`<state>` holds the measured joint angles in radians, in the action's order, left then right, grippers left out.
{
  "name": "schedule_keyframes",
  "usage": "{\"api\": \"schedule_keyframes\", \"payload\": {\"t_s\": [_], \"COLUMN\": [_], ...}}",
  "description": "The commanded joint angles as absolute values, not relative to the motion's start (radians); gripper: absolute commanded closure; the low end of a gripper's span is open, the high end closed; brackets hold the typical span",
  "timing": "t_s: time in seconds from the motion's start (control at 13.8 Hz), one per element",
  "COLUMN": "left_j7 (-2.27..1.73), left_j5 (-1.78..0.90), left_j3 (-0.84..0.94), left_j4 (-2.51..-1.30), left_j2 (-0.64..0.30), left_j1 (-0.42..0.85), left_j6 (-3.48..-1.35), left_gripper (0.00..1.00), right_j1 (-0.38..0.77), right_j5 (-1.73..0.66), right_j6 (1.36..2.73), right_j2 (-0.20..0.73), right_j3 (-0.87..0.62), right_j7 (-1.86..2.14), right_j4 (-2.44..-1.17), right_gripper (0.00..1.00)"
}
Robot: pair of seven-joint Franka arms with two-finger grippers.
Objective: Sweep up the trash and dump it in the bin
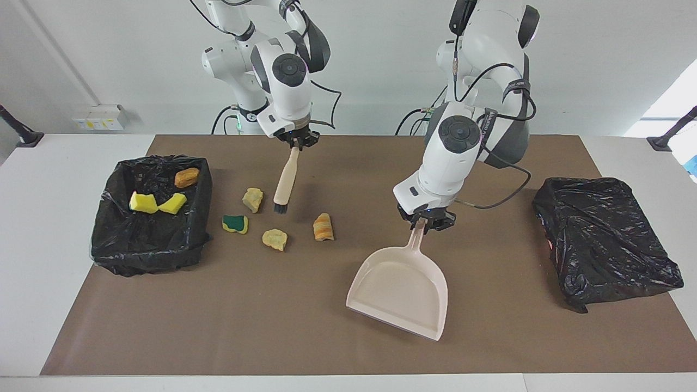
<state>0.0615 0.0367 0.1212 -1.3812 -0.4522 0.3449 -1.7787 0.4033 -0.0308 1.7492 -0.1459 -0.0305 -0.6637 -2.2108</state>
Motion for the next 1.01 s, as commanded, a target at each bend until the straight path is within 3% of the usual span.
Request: {"api": "schedule_keyframes", "payload": {"t_s": [0.0,0.22,0.51,0.94], "left_j7": [0.281,0.435,0.685,0.883], "left_j5": [0.058,0.112,0.123,0.123], "left_j3": [0.124,0.124,0.124,0.124], "left_j4": [-1.559,-1.771,-1.887,-2.04], "left_j2": [-0.289,-0.143,-0.069,-0.012], "left_j1": [0.322,0.313,0.314,0.321], "left_j6": [-1.706,-1.71,-1.712,-1.98], "left_gripper": [1.0,1.0,1.0,1.0], "right_j1": [0.284,0.207,0.121,0.227], "right_j5": [0.037,0.107,0.169,0.074], "right_j6": [1.746,1.784,1.958,2.011], "right_j2": [-0.159,-0.179,-0.164,-0.086], "right_j3": [-0.041,-0.043,-0.044,-0.051], "right_j7": [-0.576,-0.509,-0.457,-0.456], "right_j4": [-2.25,-2.324,-2.422,-2.37], "right_gripper": [1.0,1.0,1.0,1.0]}}
